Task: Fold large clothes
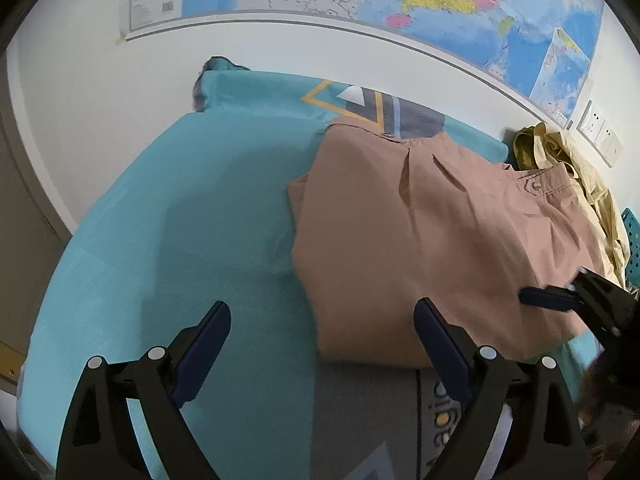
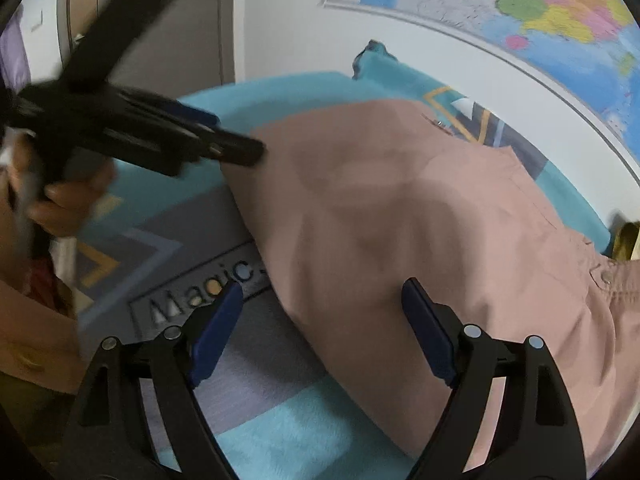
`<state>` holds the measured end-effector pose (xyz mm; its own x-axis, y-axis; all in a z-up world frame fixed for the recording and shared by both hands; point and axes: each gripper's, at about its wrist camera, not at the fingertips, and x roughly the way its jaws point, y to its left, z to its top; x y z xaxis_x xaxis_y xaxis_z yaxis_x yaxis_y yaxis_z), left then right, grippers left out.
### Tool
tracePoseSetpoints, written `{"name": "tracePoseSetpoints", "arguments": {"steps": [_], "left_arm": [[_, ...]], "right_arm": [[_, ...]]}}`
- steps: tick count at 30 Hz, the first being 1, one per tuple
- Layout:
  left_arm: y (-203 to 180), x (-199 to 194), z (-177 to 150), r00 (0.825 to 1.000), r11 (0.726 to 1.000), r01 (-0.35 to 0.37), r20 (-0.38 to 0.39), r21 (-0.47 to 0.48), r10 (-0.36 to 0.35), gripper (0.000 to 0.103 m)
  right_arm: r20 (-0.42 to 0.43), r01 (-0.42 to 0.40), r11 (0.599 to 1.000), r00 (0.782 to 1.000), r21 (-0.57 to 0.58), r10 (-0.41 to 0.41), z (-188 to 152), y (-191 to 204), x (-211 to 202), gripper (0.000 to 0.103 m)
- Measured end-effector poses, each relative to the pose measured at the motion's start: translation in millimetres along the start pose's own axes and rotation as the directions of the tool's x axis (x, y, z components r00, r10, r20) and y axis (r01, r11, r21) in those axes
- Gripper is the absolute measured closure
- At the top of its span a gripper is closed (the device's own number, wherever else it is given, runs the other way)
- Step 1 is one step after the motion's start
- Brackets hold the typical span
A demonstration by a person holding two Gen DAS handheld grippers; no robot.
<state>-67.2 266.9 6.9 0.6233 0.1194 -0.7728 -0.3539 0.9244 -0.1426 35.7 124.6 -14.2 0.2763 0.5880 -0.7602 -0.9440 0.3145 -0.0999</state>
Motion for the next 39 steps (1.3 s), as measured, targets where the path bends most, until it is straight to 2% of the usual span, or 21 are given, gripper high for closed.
{"name": "tracePoseSetpoints", "arguments": {"steps": [3,5,6,7,9,10,11,12,13,15,19,21,23,26,28,30,32,35,37,39], "left_arm": [[1,-6,-7,1.000,1.000,0.016,-0.006,-0.004,-0.016,0.013],[3,-7,-11,0.999,0.999,0.043,-0.019,-0.013,-0.043,0.013],[2,-7,-12,0.998,0.998,0.060,-0.023,-0.014,-0.060,0.013],[1,-6,-14,0.996,0.996,0.083,-0.030,-0.015,-0.084,0.013],[-2,-2,-18,0.992,0.993,0.114,-0.054,-0.022,-0.115,0.013],[-5,0,-19,0.990,0.992,0.123,-0.065,-0.022,-0.124,0.013],[-8,2,-21,0.989,0.991,0.130,-0.075,-0.018,-0.131,0.013],[-10,3,-22,0.988,0.991,0.134,-0.079,-0.015,-0.135,0.013],[-12,4,-23,0.986,0.990,0.141,-0.083,-0.013,-0.141,0.013],[-19,8,-25,0.980,0.984,0.179,-0.086,-0.011,-0.179,0.013],[-33,18,-20,0.972,0.975,0.220,-0.075,-0.031,-0.222,0.012],[-39,22,-15,0.961,0.963,0.266,-0.057,-0.052,-0.269,0.012],[-42,28,-10,0.955,0.954,0.289,-0.041,-0.077,-0.293,0.012],[-43,35,-6,0.932,0.928,0.353,-0.037,-0.121,-0.360,0.009],[-43,39,-4,0.903,0.895,0.418,-0.044,-0.154,-0.428,0.009],[-44,42,-2,0.897,0.885,0.428,-0.037,-0.184,-0.441,0.009],[-49,47,1,0.885,0.872,0.449,-0.040,-0.193,-0.464,0.008],[-55,52,7,0.883,0.871,0.452,-0.041,-0.194,-0.468,0.008],[-57,56,12,0.884,0.872,0.449,-0.043,-0.194,-0.465,0.008],[-59,62,19,0.883,0.871,0.451,-0.044,-0.195,-0.467,0.008]], "right_arm": [[-0.014,0.057,0.997,0.998,-0.059,-0.058,-4,7,10,0.023],[-0.001,0.066,0.995,0.998,-0.070,-0.066,-5,7,13,0.023],[0.001,0.074,0.995,0.997,-0.064,-0.074,-5,5,14,0.027],[0.006,0.091,0.995,0.996,-0.051,-0.091,-5,3,15,0.033],[0.007,0.085,0.996,0.996,-0.013,-0.085,-3,-4,14,0.054],[0.013,0.079,0.997,0.997,0.004,-0.079,-1,-7,12,0.061],[0.020,0.066,0.998,0.998,0.018,-0.066,1,-9,9,0.075],[0.026,0.030,0.999,0.999,0.040,-0.031,5,-14,5,0.083],[0.032,-0.006,0.997,0.999,0.074,0.003,9,-20,2,0.090],[0.051,-0.040,0.991,0.998,0.125,0.034,16,-29,-4,0.093],[0.089,-0.120,0.971,0.991,0.206,0.104,24,-44,-12,0.093],[0.095,-0.162,0.957,0.985,0.239,0.143,21,-50,-13,0.089],[0.101,-0.184,0.946,0.982,0.268,0.162,18,-54,-16,0.073],[0.148,-0.231,0.917,0.970,0.325,0.192,4,-67,-37,0.070],[0.185,-0.259,0.890,0.962,0.374,0.202,-9,-77,-53,0.066],[0.237,-0.293,0.844,0.950,0.450,0.204,-31,-92,-76,0.056],[0.282,-0.304,0.788,0.944,0.536,0.173,-61,-109,-101,0.050],[0.298,-0.266,0.722,0.951,0.639,0.087,-103,-128,-130,0.045],[0.312,-0.246,0.655,0.950,0.715,0.016,-139,-140,-152,0.043],[0.337,-0.254,0.576,0.941,0.777,-0.040,-172,-153,-172,0.035]]}}
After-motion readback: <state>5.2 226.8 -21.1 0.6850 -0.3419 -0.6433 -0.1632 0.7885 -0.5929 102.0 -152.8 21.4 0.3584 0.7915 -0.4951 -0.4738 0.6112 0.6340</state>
